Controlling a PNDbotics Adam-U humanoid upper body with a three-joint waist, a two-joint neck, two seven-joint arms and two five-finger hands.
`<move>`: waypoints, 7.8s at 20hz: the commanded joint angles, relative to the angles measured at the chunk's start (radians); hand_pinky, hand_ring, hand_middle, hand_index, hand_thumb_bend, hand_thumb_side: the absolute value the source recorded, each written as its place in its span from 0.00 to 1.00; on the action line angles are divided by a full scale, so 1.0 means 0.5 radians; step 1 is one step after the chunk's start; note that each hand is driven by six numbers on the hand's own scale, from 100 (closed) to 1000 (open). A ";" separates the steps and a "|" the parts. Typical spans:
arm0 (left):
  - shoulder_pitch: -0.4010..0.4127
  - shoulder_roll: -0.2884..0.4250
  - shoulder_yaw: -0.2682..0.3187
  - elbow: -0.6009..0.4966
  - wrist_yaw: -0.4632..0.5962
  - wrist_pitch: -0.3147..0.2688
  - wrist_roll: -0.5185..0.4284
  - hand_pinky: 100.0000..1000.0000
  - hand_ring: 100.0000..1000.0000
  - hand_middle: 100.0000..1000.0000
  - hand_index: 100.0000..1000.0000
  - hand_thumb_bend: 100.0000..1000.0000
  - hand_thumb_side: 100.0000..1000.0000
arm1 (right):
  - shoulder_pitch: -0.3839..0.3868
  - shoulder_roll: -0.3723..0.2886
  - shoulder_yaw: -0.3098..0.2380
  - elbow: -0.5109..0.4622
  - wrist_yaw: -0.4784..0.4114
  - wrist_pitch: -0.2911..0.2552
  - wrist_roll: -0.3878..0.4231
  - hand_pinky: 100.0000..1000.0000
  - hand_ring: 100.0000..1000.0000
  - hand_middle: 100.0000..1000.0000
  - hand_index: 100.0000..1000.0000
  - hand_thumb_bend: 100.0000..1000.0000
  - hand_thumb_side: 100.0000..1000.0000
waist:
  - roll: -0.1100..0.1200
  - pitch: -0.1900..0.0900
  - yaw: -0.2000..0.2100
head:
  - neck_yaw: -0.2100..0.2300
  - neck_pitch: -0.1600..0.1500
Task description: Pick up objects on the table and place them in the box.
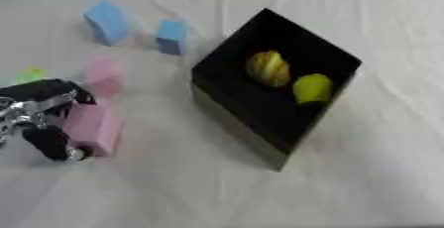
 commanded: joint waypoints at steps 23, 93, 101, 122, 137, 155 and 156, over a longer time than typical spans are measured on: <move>-1.366 -1.257 -0.235 0.397 -0.419 -0.136 -0.453 0.64 0.56 0.51 0.56 0.01 0.00 | -0.089 -0.259 -0.055 -0.028 -0.155 -0.082 -0.023 0.85 0.81 0.54 0.75 0.00 0.49 | -0.012 -0.135 0.068 | -0.073 0.053; -0.333 -0.034 0.543 0.325 -0.181 0.057 0.057 0.90 0.89 0.85 0.91 0.57 0.24 | -0.047 -0.171 -0.079 -0.028 -0.059 -0.082 -0.058 0.86 0.81 0.53 0.75 0.00 0.49 | -0.029 -0.014 0.103 | -0.006 -0.006; -0.175 -0.009 0.542 0.527 -0.045 0.095 0.118 0.90 0.89 0.85 0.91 0.60 0.27 | -0.049 -0.159 -0.082 -0.028 -0.062 -0.078 -0.066 0.86 0.81 0.53 0.75 0.00 0.49 | -0.029 -0.011 0.090 | 0.003 -0.023; -0.159 -0.078 0.390 0.999 -0.014 0.064 0.051 0.91 0.90 0.85 0.90 0.70 0.24 | -0.055 -0.131 -0.080 -0.028 -0.070 -0.055 -0.066 0.86 0.81 0.53 0.75 0.00 0.50 | -0.014 -0.001 0.050 | -0.012 -0.031; -0.193 -0.109 0.377 0.956 -0.147 0.144 0.061 0.65 0.60 0.53 0.57 0.19 0.00 | -0.052 -0.121 -0.081 -0.028 -0.079 -0.040 -0.074 0.86 0.80 0.53 0.75 0.00 0.50 | -0.003 -0.004 0.043 | -0.007 -0.017; -1.077 -0.559 0.171 0.052 -0.542 -0.168 -0.224 0.64 0.57 0.51 0.54 0.00 0.00 | -0.061 -0.161 -0.076 -0.028 -0.118 -0.046 -0.070 0.85 0.80 0.53 0.74 0.00 0.50 | -0.007 -0.073 0.073 | -0.017 0.020; -1.141 -0.650 0.140 0.065 -0.563 -0.202 -0.230 0.64 0.57 0.51 0.54 0.00 0.00 | -0.070 -0.164 -0.074 -0.028 -0.125 -0.048 -0.068 0.85 0.80 0.53 0.74 0.00 0.50 | -0.009 -0.076 0.073 | -0.015 0.019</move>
